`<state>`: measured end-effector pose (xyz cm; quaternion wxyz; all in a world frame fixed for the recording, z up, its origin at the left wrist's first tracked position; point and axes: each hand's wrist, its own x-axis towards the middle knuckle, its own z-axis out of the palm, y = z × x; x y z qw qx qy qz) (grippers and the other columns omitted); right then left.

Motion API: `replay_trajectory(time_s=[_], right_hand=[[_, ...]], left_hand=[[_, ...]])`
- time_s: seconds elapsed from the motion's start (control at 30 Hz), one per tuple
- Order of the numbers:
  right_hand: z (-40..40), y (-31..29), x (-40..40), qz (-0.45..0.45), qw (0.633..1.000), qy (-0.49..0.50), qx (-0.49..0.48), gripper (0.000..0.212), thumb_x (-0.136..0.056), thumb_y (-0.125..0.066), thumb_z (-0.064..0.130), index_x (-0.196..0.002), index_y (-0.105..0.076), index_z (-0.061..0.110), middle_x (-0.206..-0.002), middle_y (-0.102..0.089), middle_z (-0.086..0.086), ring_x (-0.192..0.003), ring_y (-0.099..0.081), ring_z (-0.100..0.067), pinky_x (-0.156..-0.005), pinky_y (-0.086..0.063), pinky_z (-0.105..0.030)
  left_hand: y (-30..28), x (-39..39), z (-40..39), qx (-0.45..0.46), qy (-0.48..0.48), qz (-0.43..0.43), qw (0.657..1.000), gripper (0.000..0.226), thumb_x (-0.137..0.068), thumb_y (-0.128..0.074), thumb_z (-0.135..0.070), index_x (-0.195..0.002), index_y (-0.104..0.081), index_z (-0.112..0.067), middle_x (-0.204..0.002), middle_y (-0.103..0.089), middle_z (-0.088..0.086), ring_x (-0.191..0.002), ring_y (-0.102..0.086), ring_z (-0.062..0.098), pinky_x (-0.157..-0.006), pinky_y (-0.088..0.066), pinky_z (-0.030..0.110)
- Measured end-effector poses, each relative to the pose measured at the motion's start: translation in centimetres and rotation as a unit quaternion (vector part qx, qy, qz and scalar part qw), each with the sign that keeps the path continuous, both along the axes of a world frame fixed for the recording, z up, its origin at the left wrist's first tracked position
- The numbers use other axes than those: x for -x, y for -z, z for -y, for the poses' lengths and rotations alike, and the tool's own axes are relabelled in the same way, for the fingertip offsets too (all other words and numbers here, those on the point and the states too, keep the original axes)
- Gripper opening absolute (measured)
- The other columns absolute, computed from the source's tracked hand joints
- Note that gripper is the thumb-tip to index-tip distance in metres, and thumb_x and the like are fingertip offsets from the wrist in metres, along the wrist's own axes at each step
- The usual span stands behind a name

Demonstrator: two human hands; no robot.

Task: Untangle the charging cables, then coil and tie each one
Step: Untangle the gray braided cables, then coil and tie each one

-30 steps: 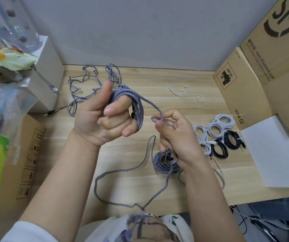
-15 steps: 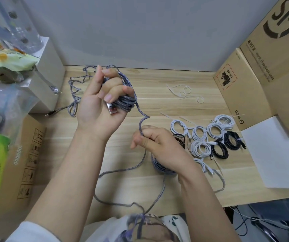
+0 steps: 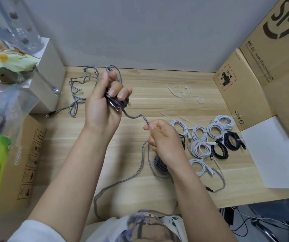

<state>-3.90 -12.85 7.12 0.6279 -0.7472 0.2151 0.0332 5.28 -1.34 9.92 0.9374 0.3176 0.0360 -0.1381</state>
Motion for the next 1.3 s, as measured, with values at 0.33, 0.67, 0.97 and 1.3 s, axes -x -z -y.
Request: replay_trajectory(time_s=[0.33, 0.67, 0.97, 1.3], right_hand=[[-0.1, -4.6, 1.1, -0.03, 0.981, -0.119, -0.151, 0.036, -0.096, -0.048, 0.023, -0.063, -0.047, 0.009, -0.045, -0.025, 0.002, -0.034, -0.019, -0.001, -0.034, -0.015, -0.011], [2.8, -5.9, 1.5, 0.032, 0.951, -0.078, -0.298, 0.015, -0.078, -0.058, 0.013, -0.088, -0.066, 0.007, -0.042, -0.037, 0.01, -0.031, -0.028, -0.002, -0.034, -0.019, -0.016], [3.5, -5.2, 0.5, 0.145, 0.982, 0.07, -0.101, 0.014, -0.076, -0.061, 0.027, -0.074, -0.061, 0.012, -0.045, -0.041, 0.01, -0.043, -0.031, -0.003, -0.041, -0.022, -0.011], [1.1, -4.7, 0.5, 0.102, 0.985, -0.015, -0.141, 0.03, -0.087, -0.044, 0.037, -0.079, -0.052, 0.009, -0.039, -0.041, 0.004, -0.033, -0.033, -0.005, -0.041, -0.012, -0.025]], left_hand=[[3.4, 1.2, 0.8, -0.469, -0.005, 0.233, 0.852, 0.026, -0.091, -0.049, -0.031, -0.09, -0.057, -0.006, -0.051, -0.056, -0.007, -0.052, -0.052, 0.008, -0.06, -0.041, 0.016], [2.4, 1.5, 0.3, -0.475, 0.254, 0.275, 0.796, 0.077, -0.066, -0.038, -0.088, -0.053, -0.055, -0.014, -0.038, -0.046, 0.001, -0.036, -0.042, 0.019, -0.045, -0.033, 0.022], [0.7, 2.5, -0.9, -0.179, 0.577, 0.249, 0.757, 0.045, -0.078, -0.058, -0.065, -0.056, -0.055, -0.026, -0.038, -0.029, -0.012, -0.032, -0.032, 0.009, -0.065, -0.048, 0.027], [-0.1, 2.9, 0.2, 0.156, 0.526, 0.191, 0.814, 0.019, -0.096, -0.049, -0.025, -0.086, -0.054, -0.01, -0.055, -0.033, -0.005, -0.044, -0.038, 0.017, -0.079, -0.047, 0.028]])
